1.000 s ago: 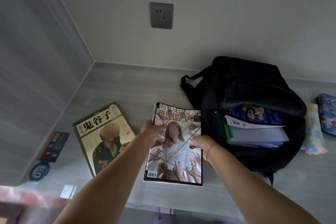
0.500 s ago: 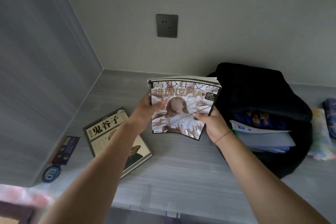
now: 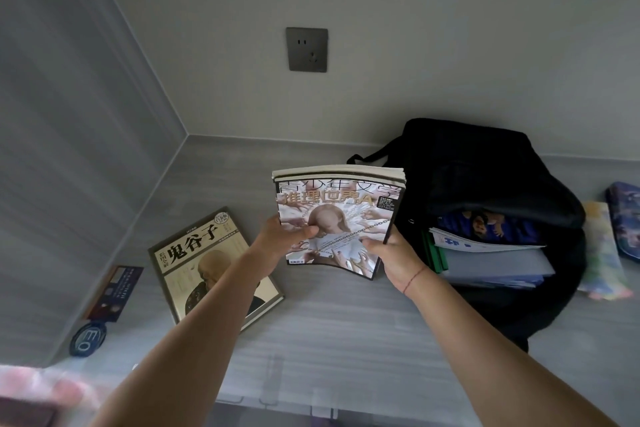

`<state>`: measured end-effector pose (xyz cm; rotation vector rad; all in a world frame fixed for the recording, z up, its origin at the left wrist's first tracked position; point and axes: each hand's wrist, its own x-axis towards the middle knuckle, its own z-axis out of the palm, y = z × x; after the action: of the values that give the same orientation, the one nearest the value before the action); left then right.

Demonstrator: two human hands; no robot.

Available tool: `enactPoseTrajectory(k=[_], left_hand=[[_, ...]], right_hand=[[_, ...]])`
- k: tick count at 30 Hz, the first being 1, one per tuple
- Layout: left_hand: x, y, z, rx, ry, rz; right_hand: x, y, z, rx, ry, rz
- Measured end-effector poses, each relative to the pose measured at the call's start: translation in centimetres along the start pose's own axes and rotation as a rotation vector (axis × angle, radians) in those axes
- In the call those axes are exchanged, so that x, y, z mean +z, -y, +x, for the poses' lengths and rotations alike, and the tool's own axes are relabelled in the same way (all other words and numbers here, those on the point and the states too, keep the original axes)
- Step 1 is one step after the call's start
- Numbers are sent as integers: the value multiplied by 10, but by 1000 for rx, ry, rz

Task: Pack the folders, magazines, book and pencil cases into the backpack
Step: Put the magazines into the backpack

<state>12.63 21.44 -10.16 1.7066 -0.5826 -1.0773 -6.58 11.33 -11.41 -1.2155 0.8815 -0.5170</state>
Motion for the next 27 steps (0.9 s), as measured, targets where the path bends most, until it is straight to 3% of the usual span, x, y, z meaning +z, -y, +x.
enactPoseTrajectory(k=[4, 7, 15, 24, 25, 27], left_hand=[[11, -6, -2, -38, -107, 16], [18, -15, -1, 66, -102, 49], [92, -47, 3, 198, 92, 146], [219, -97, -5, 137, 186, 70], [226, -96, -2, 129, 166, 88], [245, -92, 4, 296, 149, 328]], right_hand=[[-4, -16, -7, 48, 2, -214], [-15, -12, -19, -6, 6, -245], [-93, 6, -67, -128, -74, 65], [-208, 40, -105, -177, -211, 328], [-218, 39, -108, -171, -223, 350], [-244, 35, -120, -154, -266, 401]])
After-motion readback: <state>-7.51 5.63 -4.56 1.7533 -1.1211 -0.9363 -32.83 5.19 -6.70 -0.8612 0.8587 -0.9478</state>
